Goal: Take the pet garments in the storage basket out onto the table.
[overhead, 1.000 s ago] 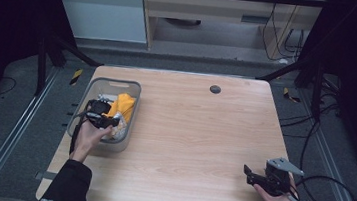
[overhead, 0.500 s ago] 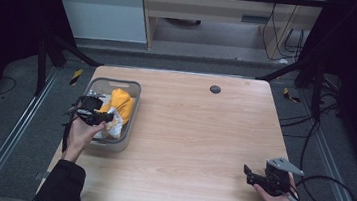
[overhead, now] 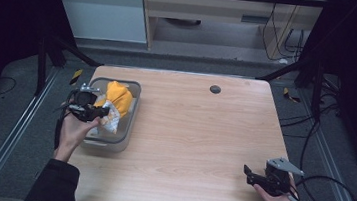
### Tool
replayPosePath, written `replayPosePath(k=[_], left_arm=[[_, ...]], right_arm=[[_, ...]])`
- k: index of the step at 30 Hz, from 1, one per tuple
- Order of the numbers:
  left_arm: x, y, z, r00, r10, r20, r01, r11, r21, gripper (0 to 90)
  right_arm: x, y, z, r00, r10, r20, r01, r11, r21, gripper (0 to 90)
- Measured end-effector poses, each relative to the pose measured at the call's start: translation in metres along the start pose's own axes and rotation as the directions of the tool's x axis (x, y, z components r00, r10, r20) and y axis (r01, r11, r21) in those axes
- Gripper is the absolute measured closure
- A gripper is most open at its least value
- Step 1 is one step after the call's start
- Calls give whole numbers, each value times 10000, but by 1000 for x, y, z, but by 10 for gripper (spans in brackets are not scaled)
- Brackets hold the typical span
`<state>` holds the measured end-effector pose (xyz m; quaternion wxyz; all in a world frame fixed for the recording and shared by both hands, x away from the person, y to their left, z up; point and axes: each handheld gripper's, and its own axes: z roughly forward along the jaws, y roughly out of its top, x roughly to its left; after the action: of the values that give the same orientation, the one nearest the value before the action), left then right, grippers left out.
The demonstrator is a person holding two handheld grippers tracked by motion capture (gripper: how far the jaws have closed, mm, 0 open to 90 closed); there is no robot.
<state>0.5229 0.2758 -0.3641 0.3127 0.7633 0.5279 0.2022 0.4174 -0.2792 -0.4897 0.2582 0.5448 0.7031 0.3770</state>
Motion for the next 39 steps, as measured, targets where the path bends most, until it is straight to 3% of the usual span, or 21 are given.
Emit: replayPosePath(k=[10,23,39], left_arm=[[-2,4,-20,9998,76,175,-68,9990,-451,827],[-15,9,-33,9971,609,455,-578,9962,-654,827],[-39,18,-54,9843,1405,1064,-1308,9870,-937,827]], right_arm=[[1,0,0,10000,34,-27,-34,10000,6,140],[0,0,0,10000,-18,18,18,10000,-6,140],[0,0,0,9999,-115,52,115,9999,-49,140]])
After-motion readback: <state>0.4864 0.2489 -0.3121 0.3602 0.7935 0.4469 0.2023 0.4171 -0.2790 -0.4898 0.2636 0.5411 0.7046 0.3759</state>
